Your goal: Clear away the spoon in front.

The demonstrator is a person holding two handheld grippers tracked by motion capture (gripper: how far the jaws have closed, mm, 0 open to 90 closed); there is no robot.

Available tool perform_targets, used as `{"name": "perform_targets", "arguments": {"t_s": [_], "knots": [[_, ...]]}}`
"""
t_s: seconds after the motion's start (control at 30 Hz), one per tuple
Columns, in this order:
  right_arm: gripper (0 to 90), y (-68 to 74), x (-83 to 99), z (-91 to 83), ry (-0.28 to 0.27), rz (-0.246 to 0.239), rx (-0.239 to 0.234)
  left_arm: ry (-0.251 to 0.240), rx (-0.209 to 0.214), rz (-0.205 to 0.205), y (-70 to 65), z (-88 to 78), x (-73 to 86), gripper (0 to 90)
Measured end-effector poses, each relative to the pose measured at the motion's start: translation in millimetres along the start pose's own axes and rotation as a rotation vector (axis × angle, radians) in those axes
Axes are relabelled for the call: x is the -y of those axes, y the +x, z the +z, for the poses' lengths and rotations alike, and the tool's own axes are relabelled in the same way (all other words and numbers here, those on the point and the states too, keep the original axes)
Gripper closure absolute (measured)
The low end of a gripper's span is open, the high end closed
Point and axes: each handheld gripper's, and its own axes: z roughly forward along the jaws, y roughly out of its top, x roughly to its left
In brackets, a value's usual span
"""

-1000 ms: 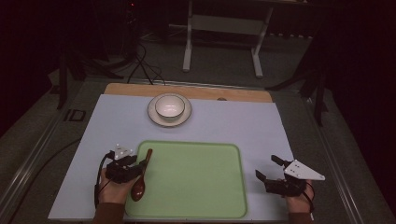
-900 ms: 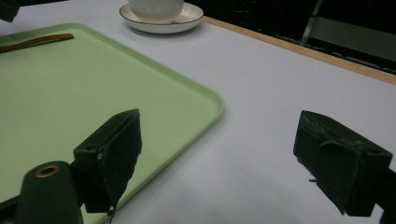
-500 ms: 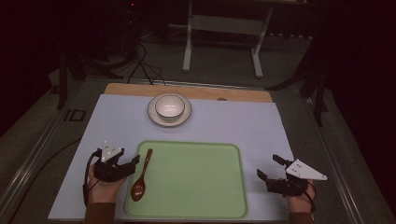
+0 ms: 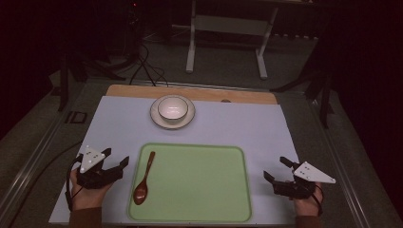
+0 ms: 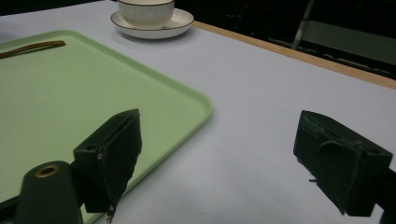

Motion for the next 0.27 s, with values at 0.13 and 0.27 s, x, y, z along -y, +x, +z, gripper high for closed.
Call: {"name": "perform_targets", "arguments": {"t_s": [0.13,0.27], "knots": [[14.9,-0.4,0.0,0.1,0.002,0.001,0.001,-0.010,-0.017,-0.020,8.3,-4.8,2.3,30.4],[14.9,-0.6,0.0,0.6,0.003,0.000,0.001,-0.009,-0.031,-0.025,12.7,-6.7,3.7,30.0]]}}
